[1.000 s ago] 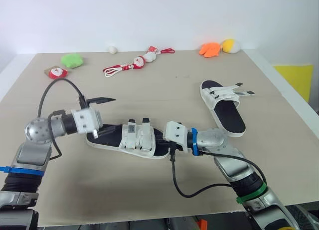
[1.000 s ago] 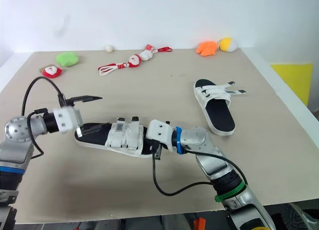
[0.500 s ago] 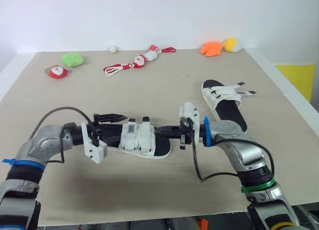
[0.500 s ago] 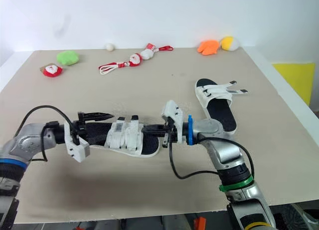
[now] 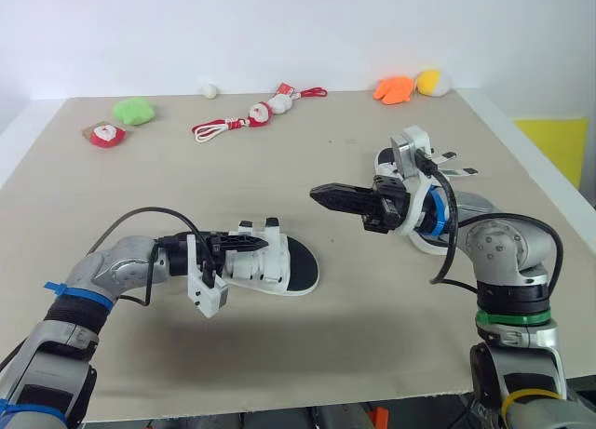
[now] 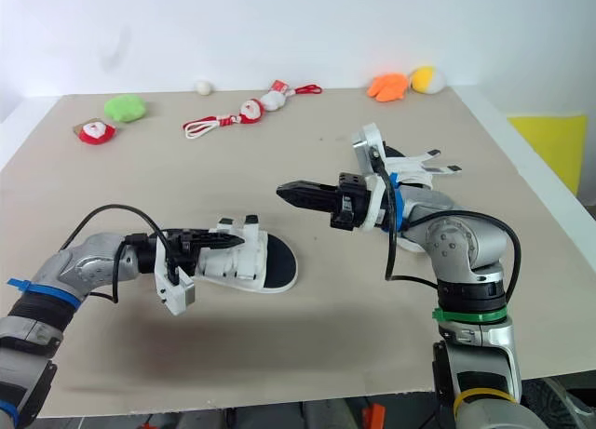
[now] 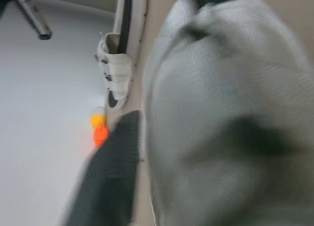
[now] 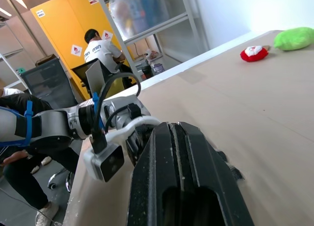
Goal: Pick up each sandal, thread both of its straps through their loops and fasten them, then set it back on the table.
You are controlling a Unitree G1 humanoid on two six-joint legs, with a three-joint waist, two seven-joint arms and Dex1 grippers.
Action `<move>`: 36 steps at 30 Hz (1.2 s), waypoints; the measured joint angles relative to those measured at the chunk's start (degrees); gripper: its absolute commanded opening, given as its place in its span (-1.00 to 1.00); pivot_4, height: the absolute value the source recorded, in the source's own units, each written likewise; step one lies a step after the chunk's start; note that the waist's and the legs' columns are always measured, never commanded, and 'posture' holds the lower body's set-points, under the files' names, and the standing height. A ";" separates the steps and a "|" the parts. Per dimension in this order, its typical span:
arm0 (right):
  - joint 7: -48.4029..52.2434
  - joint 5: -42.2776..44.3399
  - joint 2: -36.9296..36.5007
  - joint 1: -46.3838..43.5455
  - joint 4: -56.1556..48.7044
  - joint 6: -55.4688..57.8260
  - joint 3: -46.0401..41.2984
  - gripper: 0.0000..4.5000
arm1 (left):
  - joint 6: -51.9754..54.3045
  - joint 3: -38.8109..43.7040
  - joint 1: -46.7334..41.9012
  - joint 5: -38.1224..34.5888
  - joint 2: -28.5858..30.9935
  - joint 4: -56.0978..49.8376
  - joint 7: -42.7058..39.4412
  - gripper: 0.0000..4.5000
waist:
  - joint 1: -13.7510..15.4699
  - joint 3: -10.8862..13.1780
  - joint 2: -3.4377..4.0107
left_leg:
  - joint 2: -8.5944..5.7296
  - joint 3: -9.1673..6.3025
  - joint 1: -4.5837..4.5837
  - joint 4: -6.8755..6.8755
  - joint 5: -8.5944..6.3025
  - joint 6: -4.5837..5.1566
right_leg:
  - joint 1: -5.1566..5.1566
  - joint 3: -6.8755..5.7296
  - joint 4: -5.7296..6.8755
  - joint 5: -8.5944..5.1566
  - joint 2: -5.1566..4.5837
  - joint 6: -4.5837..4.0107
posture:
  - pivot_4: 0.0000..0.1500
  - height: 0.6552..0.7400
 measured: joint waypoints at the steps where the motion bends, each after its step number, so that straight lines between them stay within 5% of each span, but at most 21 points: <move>1: -0.12 0.00 -0.02 0.00 0.00 -0.14 0.00 -1.00 | 0.48 0.07 -0.14 -0.10 0.17 -0.03 0.28 -0.91 | 0.00 0.00 0.00 | 0.00 0.00 0.00 0.01 0.01 0.01 | 0.00 0.00 0.00 0.01 0.00 0.01 | 1.00 1.00; 4: -0.36 -0.01 -0.27 0.00 0.02 -1.33 0.00 -0.62 | 5.21 0.38 -0.86 -0.45 1.18 0.79 1.02 -1.00 | -0.17 0.02 0.04 | 0.00 0.00 0.01 0.04 0.06 0.09 | -0.05 0.01 0.08 0.06 0.03 0.08 | 1.00 1.00; 12: -0.17 -0.78 -1.54 0.03 0.07 -3.89 0.39 0.99 | 22.96 2.91 -3.91 -0.04 4.38 5.98 3.65 -1.00 | -0.21 0.03 0.04 | -0.01 -0.04 -0.45 0.09 0.16 0.24 | -0.67 0.00 0.65 -0.05 0.07 0.25 | 1.00 1.00; 25: -2.00 -4.08 0.49 0.00 1.15 -8.19 3.19 0.99 | 63.58 3.94 -11.22 3.81 7.11 19.19 12.57 -1.00 | -0.57 0.06 -0.01 | -0.02 -0.15 -0.61 0.08 0.15 0.24 | -0.81 -0.08 0.71 -0.06 0.10 0.25 | 1.00 1.00; 34: -2.32 -5.95 0.27 0.10 1.12 -9.69 4.77 1.00 | 71.78 6.15 -5.93 -0.58 6.42 9.39 9.24 0.86 | -0.16 0.05 -0.01 | -0.02 -0.17 -0.58 0.09 0.16 0.23 | -0.80 -0.11 0.77 0.11 0.08 -0.03 | 1.00 1.00; 36: -2.34 -5.94 -0.18 0.30 1.08 -9.66 4.74 1.00 | 74.12 9.02 -2.70 -4.22 6.43 3.43 6.93 0.98 | -0.16 0.05 -0.01 | -0.01 -0.18 -0.58 0.10 0.16 0.23 | -0.80 -0.11 0.78 0.10 0.08 -0.04 | 1.00 1.00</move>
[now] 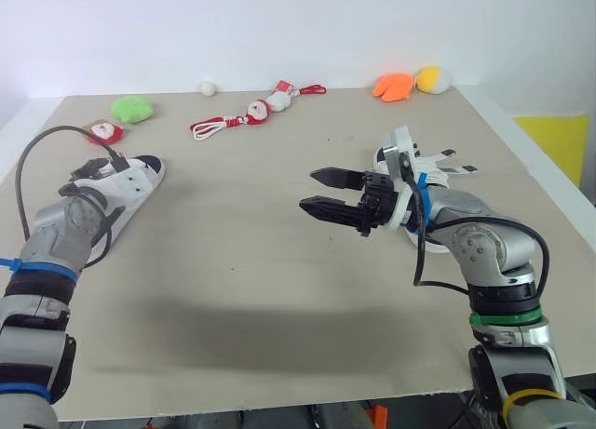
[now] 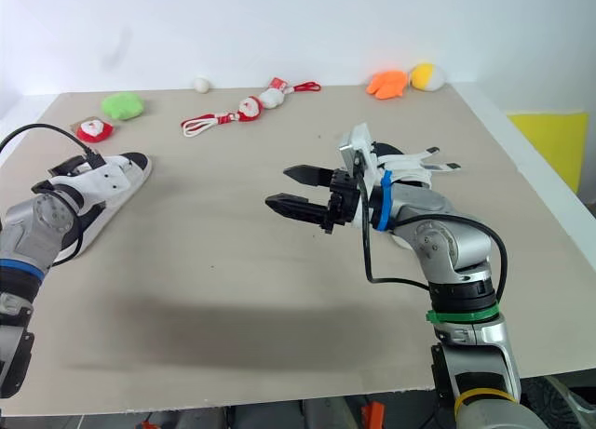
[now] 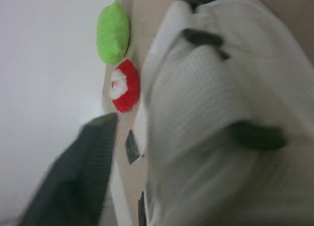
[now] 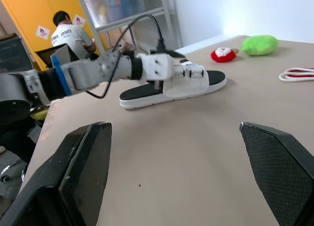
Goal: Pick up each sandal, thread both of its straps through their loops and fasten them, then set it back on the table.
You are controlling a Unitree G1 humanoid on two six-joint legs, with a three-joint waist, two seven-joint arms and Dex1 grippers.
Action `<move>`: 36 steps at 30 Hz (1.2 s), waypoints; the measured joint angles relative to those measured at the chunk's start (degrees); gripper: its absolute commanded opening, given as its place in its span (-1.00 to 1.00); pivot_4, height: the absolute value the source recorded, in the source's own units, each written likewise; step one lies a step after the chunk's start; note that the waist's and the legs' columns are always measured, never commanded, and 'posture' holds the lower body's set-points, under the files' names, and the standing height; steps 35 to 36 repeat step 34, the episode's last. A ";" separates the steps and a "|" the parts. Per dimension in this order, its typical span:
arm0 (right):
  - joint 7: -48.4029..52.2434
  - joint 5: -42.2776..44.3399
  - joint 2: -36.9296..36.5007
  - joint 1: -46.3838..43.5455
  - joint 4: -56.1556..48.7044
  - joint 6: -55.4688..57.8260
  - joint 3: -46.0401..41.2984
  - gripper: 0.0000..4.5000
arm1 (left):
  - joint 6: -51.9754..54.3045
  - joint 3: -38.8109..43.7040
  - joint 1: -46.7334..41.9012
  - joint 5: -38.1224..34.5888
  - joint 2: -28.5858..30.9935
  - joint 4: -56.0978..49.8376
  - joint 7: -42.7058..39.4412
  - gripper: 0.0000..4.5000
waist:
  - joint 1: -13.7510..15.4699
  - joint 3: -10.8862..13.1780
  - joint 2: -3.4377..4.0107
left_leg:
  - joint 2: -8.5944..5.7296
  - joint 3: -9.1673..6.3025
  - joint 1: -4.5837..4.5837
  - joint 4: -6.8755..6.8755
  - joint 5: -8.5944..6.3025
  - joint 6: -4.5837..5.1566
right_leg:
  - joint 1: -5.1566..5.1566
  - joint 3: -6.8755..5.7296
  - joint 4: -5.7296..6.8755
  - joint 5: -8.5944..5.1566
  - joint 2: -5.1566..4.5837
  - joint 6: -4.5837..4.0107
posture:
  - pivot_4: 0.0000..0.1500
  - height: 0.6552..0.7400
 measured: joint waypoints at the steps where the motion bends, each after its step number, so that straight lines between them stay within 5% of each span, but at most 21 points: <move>1: 0.01 0.06 -0.09 0.09 -0.07 0.05 -0.01 1.00 | 2.31 2.69 2.68 -3.24 -0.09 -4.60 -2.18 0.98 | -0.04 0.00 0.00 | 0.00 0.01 0.01 0.00 0.00 0.00 | 0.00 0.01 0.00 0.00 0.00 0.00 | 1.00 1.00; 7: 1.23 -0.03 -4.05 2.44 -0.08 0.10 -0.28 1.00 | 8.54 11.53 11.85 -14.62 -0.23 -15.99 -8.45 0.98 | 0.01 -0.01 -0.02 | -0.01 -0.01 0.00 0.10 0.01 -0.01 | 0.06 -0.02 -0.01 -0.01 -0.03 0.00 | 1.00 1.00; 12: 3.87 -2.17 -9.91 6.91 1.50 -1.43 -1.02 1.00 | 14.19 22.01 19.53 -31.59 -0.54 -22.95 -19.63 0.98 | 0.04 0.00 -0.02 | 0.00 0.00 0.00 0.14 0.01 0.00 | 0.04 -0.03 0.00 -0.07 -0.03 -0.01 | 1.00 1.00; 20: 10.01 -5.09 -22.26 13.19 4.59 -2.89 -3.19 1.00 | 32.99 33.05 36.19 -61.18 1.29 -49.20 -36.32 0.98 | -0.06 0.02 -0.03 | 0.01 0.11 0.09 0.24 0.00 0.00 | 0.11 0.03 -0.01 -0.21 -0.05 0.12 | 1.00 1.00; 28: 14.09 -6.77 -29.00 20.77 5.27 -3.08 -3.99 1.00 | 33.17 33.76 49.29 -61.94 3.71 -55.06 -40.52 0.98 | -0.10 0.04 -0.02 | 0.04 0.20 0.21 0.41 0.01 0.00 | 0.13 0.05 0.00 -0.30 -0.02 -0.26 | 1.00 1.00; 36: 15.00 -7.27 -29.38 21.00 6.45 -4.08 -4.88 1.00 | 31.56 34.25 50.27 -61.06 4.07 -54.89 -40.67 0.98 | -0.10 0.05 -0.03 | 0.03 0.31 0.20 0.59 0.01 0.00 | 0.15 0.15 0.00 -0.21 -0.04 -0.30 | 1.00 1.00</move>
